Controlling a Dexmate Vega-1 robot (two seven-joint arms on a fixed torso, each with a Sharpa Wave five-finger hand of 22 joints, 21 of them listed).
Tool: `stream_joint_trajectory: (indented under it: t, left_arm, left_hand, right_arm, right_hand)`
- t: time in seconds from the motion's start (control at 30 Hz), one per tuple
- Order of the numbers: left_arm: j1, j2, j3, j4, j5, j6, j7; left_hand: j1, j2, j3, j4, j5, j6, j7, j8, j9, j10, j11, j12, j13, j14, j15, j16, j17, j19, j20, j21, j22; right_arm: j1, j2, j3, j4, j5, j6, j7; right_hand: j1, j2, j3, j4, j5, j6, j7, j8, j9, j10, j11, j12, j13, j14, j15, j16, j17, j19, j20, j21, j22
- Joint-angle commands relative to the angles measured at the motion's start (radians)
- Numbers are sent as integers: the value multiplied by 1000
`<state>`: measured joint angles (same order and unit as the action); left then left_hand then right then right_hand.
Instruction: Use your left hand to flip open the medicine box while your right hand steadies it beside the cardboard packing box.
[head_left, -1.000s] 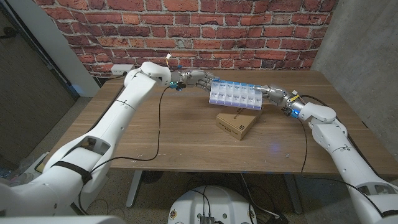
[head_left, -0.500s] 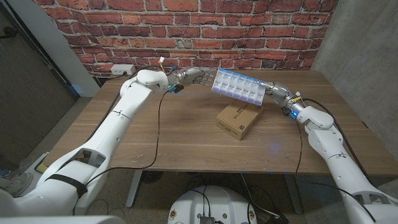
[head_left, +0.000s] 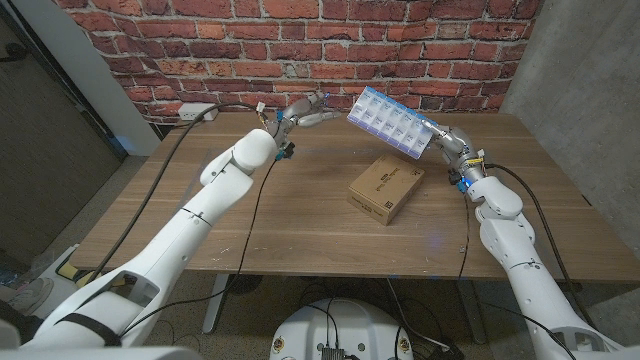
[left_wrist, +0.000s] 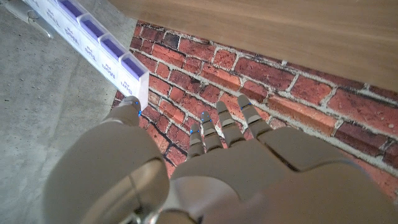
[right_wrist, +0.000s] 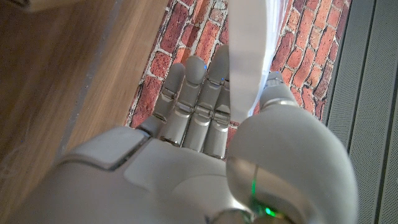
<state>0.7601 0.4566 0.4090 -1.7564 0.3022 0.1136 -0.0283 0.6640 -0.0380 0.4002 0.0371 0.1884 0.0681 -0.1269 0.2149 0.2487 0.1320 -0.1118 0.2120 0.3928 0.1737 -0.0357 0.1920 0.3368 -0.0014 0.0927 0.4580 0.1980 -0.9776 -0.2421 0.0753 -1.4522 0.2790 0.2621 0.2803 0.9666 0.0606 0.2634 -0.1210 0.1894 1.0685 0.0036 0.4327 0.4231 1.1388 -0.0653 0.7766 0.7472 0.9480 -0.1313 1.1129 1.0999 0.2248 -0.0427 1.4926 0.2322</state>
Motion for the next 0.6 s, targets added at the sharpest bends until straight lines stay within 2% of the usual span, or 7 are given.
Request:
stream_joint_trajectory:
  t: [0.03, 0.1, 0.23, 0.37, 0.43, 0.5, 0.6]
  left_arm:
    - [62, 35, 70, 17, 272, -240, 400]
    - [64, 42, 76, 10, 284, -248, 395]
    - [67, 54, 90, 5, 330, -267, 419]
    - [59, 70, 106, 21, 377, -318, 457]
    - [59, 74, 113, 21, 404, -325, 469]
    - [56, 81, 119, 24, 421, -337, 471]
    - [57, 87, 125, 18, 440, -340, 465]
  left_hand:
    - [15, 23, 11, -18, -1, -25, -43, -8, -7, -85, -40, -16, -5, -63, -2, -4, 10, -57, -9, -22, 5]
    - [23, 36, 18, -24, -1, -38, -66, -8, -11, -91, -54, -9, -8, -106, -6, -5, 18, -107, -24, -39, 9]
    - [35, 57, 29, -39, -2, -47, -91, 0, -19, -100, -86, -10, -28, -217, 9, 4, 40, -283, 29, -92, 28]
    - [63, 75, 47, -58, 0, -17, -91, 15, -20, -78, -96, -4, -39, -219, 2, 15, 44, -268, 35, -78, 37]
    - [104, 82, 65, -95, -4, 29, -89, 36, -23, -32, -95, 6, -56, -178, -13, 38, 45, -197, 24, -38, 45]
    - [130, 93, 80, -116, -3, 59, -90, 47, -26, 5, -98, 14, -66, -150, -30, 49, 45, -168, 14, -21, 46]
    - [166, 130, 111, -137, -3, 90, -91, 59, -28, 43, -99, 20, -79, -121, -45, 59, 45, -176, 21, -17, 48]
  right_arm:
    - [-56, 61, -13, -136, -100, -52, -193]
    - [-62, 67, -18, -157, -121, -70, -221]
    - [-70, 77, -27, -184, -152, -95, -263]
    - [-74, 94, -34, -199, -168, -109, -296]
    - [-74, 95, -39, -201, -176, -111, -303]
    - [-75, 101, -42, -205, -181, -113, -312]
    - [-74, 110, -48, -209, -189, -111, -326]
  right_hand:
    - [102, 91, 8, 1, 10, 13, -1, -3, -1, 52, -48, -2, -1, 10, -92, -6, 7, 8, -56, 9, -5]
    - [102, 91, 8, 1, 10, 12, -1, -3, 1, 54, -48, -4, -5, 12, -93, -9, 8, 10, -59, 10, -8]
    - [103, 91, 8, 2, 9, 14, -1, -5, -1, 58, -49, -4, -6, 18, -93, -13, 12, 13, -57, 15, -14]
    - [103, 91, 9, 2, 9, 14, -2, -5, 0, 59, -50, -4, -4, 23, -93, -17, 18, 12, -56, 18, -19]
    - [104, 90, 9, 2, 9, 16, -2, -6, -1, 60, -50, -5, -4, 25, -93, -19, 20, 12, -56, 20, -21]
    - [104, 90, 8, 2, 8, 15, -2, -8, -2, 58, -48, -7, -4, 21, -93, -30, 13, 12, -57, 22, -23]
    - [104, 90, 8, 2, 8, 15, -2, -9, -1, 58, -49, -10, -5, 29, -93, -31, 22, 12, -56, 26, -27]
